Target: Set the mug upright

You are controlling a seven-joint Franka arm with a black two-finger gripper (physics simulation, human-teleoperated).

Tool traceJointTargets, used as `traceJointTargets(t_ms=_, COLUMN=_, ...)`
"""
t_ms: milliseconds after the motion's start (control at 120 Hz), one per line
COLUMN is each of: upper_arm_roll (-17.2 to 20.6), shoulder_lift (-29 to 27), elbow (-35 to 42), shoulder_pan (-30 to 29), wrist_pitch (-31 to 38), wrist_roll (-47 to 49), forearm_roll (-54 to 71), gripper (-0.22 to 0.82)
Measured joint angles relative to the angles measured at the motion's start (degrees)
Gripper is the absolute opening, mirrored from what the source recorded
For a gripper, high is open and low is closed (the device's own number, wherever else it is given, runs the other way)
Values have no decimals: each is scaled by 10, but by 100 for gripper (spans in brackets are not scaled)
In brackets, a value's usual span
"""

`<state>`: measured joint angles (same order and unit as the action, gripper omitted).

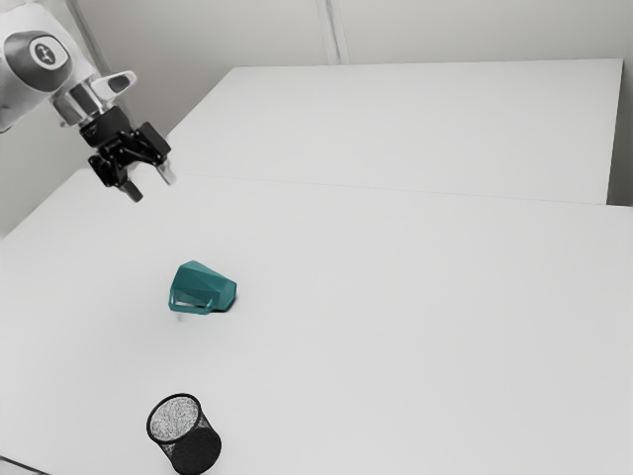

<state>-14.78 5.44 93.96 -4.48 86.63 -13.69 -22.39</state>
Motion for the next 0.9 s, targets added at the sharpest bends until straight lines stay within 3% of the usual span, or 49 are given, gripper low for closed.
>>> traceJointTargets(t_ms=192, upper_arm_roll=-5, shoulder_lift=40, elbow=66, shoulder_pan=-31, wrist_pitch=36, wrist_roll=-74, forearm_roll=-75, gripper=60)
traceJointTargets(t_ms=583, upper_arm_roll=-6, shoulder_lift=164, elbow=52, shoulder_pan=-111, wrist_pitch=59, wrist_roll=-228, forearm_roll=-176, gripper=60)
traceJointTargets(t_ms=900, upper_arm_roll=-4, shoulder_lift=209, elbow=59, shoulder_pan=-120, wrist_pitch=57, wrist_roll=-320, forearm_roll=-267, gripper=60)
